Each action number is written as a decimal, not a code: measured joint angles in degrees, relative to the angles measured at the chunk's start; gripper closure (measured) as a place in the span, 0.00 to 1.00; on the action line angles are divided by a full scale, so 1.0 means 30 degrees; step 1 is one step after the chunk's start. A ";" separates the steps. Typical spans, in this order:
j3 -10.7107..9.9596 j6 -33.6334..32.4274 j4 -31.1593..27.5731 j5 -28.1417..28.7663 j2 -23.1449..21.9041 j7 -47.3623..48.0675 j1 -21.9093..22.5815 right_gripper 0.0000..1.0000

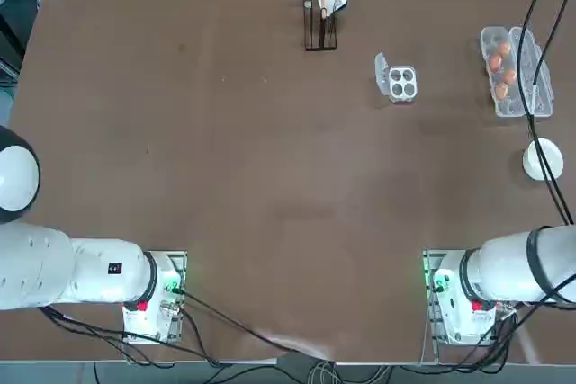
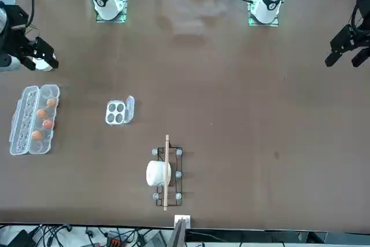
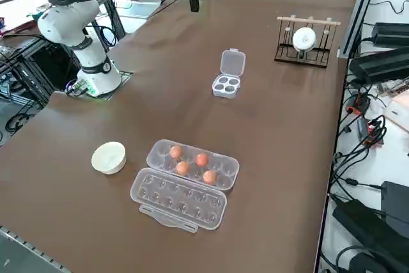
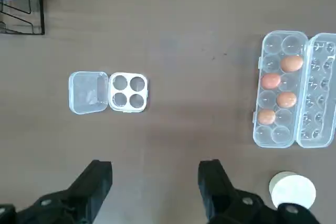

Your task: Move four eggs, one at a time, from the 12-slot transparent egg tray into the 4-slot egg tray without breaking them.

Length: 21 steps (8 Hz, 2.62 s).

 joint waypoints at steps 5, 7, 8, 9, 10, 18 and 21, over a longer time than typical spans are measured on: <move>0.0050 -0.1074 -0.0001 0.0000 0.0188 -0.0131 0.0030 0.00; 0.0078 -0.1691 -0.0106 -0.0004 0.0205 -0.0813 0.0048 0.00; 0.0080 -0.1722 -0.0351 -0.0014 0.0225 -0.1924 0.0051 0.00; 0.0053 -0.1639 -0.0726 -0.0056 0.0276 -0.3195 0.0031 0.00; -0.0012 -0.1394 -0.1080 -0.0367 0.0361 -0.4351 0.0001 0.00; -0.0293 0.4038 -0.5007 -0.1453 0.0475 -1.7474 -0.2473 0.00; -0.0332 0.8771 -0.7649 -0.1465 0.0651 -2.3525 -0.4191 0.00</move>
